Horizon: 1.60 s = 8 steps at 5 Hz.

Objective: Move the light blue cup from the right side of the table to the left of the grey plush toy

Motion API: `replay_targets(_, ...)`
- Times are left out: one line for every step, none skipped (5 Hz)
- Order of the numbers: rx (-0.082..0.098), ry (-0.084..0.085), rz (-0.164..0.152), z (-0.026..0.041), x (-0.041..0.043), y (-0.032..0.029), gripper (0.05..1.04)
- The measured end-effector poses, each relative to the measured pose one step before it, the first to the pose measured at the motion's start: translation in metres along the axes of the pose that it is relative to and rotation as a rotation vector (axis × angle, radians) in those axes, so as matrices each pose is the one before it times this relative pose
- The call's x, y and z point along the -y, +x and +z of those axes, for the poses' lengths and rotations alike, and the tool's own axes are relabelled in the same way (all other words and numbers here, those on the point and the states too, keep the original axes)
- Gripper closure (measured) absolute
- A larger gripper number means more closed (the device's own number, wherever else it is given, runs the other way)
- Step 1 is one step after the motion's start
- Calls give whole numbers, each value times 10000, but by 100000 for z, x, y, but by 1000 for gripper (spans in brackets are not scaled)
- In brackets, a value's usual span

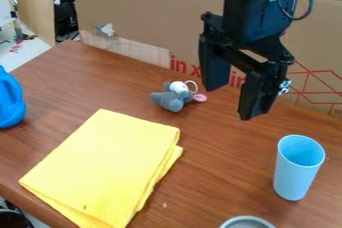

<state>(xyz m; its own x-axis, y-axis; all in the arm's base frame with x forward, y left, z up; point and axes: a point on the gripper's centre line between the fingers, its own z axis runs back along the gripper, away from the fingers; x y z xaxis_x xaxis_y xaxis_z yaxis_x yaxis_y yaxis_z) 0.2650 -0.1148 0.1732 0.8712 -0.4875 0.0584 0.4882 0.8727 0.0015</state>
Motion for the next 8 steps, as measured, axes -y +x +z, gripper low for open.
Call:
replay_targets(-336, -34, 17, -1021, -41, -75, 81)
replay_targets(128, -465, 99, -1116, 560, 990, 81)
replay_targets(758, -466, 432, -697, -1017, 940, 81)
replay_targets(51, -99, 241, -1622, -497, 585, 81)
replay_targets(-16, -56, 365, -1699, -235, 674, 81)
replay_targets(-276, 11, 297, -1505, -191, 139, 81)
replay_targets(-53, 66, 202, -600, -162, 924, 81)
replay_targets(86, -140, 303, -428, 164, 490, 81)
